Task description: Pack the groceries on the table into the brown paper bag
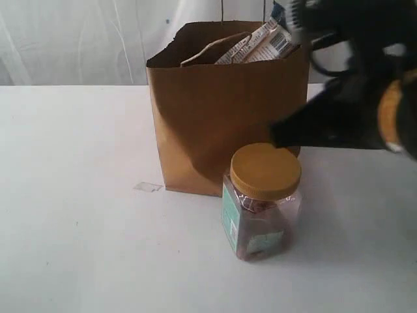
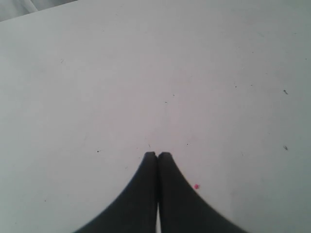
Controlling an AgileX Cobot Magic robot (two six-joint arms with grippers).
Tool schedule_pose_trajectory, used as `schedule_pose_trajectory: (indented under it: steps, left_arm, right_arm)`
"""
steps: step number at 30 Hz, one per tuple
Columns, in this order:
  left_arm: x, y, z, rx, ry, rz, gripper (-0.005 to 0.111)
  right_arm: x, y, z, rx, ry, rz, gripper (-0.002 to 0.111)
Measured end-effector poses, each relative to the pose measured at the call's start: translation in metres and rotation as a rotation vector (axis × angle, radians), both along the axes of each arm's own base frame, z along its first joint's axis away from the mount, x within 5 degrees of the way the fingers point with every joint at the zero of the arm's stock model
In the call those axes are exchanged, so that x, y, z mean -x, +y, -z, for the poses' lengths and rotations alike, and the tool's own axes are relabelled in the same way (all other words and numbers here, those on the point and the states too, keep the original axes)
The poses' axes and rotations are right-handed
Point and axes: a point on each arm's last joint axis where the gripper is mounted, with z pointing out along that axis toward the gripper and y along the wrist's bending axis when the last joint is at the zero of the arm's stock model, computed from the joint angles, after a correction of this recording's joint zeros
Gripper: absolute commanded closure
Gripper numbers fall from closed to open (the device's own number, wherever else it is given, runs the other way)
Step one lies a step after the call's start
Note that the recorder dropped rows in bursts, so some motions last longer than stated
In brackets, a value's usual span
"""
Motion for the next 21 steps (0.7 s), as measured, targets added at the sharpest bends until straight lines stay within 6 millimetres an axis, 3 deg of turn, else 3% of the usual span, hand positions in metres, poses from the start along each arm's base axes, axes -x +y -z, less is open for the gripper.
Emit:
schedule_pose_trajectory:
  steps: [5, 8, 11, 13, 21]
  left_arm:
    - [0.000, 0.000, 0.000, 0.000, 0.000, 0.000, 0.107]
    - [0.000, 0.000, 0.000, 0.000, 0.000, 0.000, 0.107]
    - [0.000, 0.000, 0.000, 0.000, 0.000, 0.000, 0.107]
    - [0.000, 0.000, 0.000, 0.000, 0.000, 0.000, 0.107]
    - [0.000, 0.002, 0.000, -0.099, 0.008, 0.024, 0.107]
  right_arm:
    - [-0.012, -0.061, 0.017, 0.020, 0.080, 0.149, 0.108]
    - [-0.012, -0.080, 0.035, 0.054, 0.293, 0.073, 0.108]
    - [-0.009, -0.083, 0.054, 0.042, 0.531, -0.064, 0.108]
    - [-0.011, -0.085, 0.061, -0.004, 0.586, -0.098, 0.108]
    - [-0.024, -0.083, 0.055, -0.141, 0.466, -0.104, 0.108]
